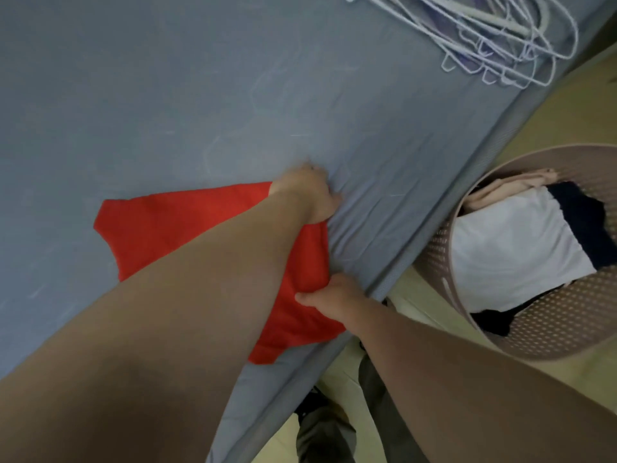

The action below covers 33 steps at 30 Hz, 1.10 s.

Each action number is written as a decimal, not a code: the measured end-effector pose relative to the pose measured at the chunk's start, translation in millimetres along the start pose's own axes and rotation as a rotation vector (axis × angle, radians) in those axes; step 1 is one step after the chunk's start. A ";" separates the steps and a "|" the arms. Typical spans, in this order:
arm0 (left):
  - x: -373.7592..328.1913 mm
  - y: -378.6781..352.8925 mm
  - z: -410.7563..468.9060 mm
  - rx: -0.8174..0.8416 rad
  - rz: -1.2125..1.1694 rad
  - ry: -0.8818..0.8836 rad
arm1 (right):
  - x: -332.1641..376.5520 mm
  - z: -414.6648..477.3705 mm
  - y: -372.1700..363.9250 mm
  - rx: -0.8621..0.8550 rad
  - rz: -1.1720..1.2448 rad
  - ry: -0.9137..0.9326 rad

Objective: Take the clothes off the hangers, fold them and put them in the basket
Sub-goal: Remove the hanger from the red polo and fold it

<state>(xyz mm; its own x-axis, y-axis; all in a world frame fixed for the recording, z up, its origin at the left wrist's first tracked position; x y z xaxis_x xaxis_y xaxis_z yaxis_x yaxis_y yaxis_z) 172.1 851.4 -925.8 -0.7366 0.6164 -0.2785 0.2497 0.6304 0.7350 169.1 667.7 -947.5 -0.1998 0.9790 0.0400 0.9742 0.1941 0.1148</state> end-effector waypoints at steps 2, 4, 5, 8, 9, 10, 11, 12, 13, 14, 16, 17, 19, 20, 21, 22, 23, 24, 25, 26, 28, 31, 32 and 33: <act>-8.7 -5.4 19.3 0.106 0.080 0.037 | -4.0 6.4 6.9 0.024 -0.050 0.041; -13.0 -6.1 31.2 0.182 0.144 0.078 | -4.9 6.9 15.7 0.054 -0.009 0.083; -14.9 -2.9 36.3 0.192 0.151 0.089 | -4.3 4.5 22.1 0.071 0.022 0.112; -21.0 14.6 51.8 0.115 0.131 0.105 | -2.8 -2.4 52.6 0.060 0.103 0.181; -30.8 27.6 59.0 0.074 0.112 0.118 | -3.2 -3.2 74.8 0.008 0.108 0.196; -34.7 37.3 65.4 0.019 0.060 0.147 | -2.0 -4.9 94.9 -0.061 0.086 0.211; -39.7 49.1 71.2 -0.037 -0.015 0.177 | -1.3 -6.4 117.6 -0.139 0.062 0.223; -48.0 61.4 78.1 -0.097 -0.097 0.199 | -3.2 -8.2 142.5 -0.220 0.034 0.220; -56.2 72.2 85.6 -0.142 -0.185 0.213 | -5.5 -11.4 166.2 -0.291 0.019 0.204; -62.8 80.7 94.1 -0.186 -0.282 0.216 | -7.4 -13.6 186.8 -0.356 0.014 0.180; -77.0 94.7 107.8 -0.238 -0.447 0.224 | -12.1 -23.3 218.2 -0.434 0.027 0.131; -81.1 97.9 110.9 -0.246 -0.488 0.222 | -12.5 -31.4 224.3 -0.451 0.021 0.128; -80.8 102.4 111.2 -0.273 -0.537 0.222 | -8.2 -50.6 222.0 -0.499 -0.053 0.180; -78.6 105.9 105.0 -0.308 -0.553 0.224 | -4.5 -60.9 214.9 -0.528 -0.108 0.226; -71.3 107.1 98.1 -0.339 -0.583 0.239 | 0.2 -72.5 204.3 -0.547 -0.166 0.271; -61.4 107.3 88.2 -0.374 -0.616 0.261 | 6.4 -84.4 190.7 -0.548 -0.213 0.313; -51.4 107.9 77.1 -0.404 -0.641 0.290 | 13.5 -95.1 176.7 -0.537 -0.245 0.352; -35.4 105.1 62.6 -0.420 -0.676 0.339 | 21.4 -105.8 158.0 -0.516 -0.266 0.391; -22.0 102.7 50.3 -0.435 -0.717 0.381 | 28.7 -113.9 141.9 -0.505 -0.286 0.426; -7.9 99.7 36.2 -0.436 -0.761 0.429 | 36.2 -120.2 124.2 -0.493 -0.307 0.469; 19.2 92.0 4.2 -0.423 -0.868 0.545 | 50.3 -128.2 88.3 -0.474 -0.354 0.539; 68.8 70.3 -45.8 -0.526 -1.032 0.746 | 68.1 -128.1 34.7 -0.434 -0.442 0.584; 82.9 61.8 -59.7 -0.580 -1.071 0.782 | 71.8 -125.5 20.0 -0.427 -0.472 0.585; 93.6 51.4 -70.9 -0.613 -1.110 0.807 | 73.0 -122.2 7.4 -0.412 -0.505 0.572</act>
<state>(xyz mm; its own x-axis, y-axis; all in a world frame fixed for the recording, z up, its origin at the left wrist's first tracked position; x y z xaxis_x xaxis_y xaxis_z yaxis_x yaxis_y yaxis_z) 71.4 908.0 -870.2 -0.5590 -0.5762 -0.5962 -0.7966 0.1736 0.5791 149.0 733.0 -822.4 -0.7280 0.5787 0.3675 0.6613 0.4514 0.5991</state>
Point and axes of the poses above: each hand's wrist, its own z-axis towards the middle knuckle, its own y-axis out of the back of the hand, x = y × z, the point moved 3 cm from there along z, towards the middle knuckle, and after that the axes turned 12 degrees about -y, right-handed, at the moved point
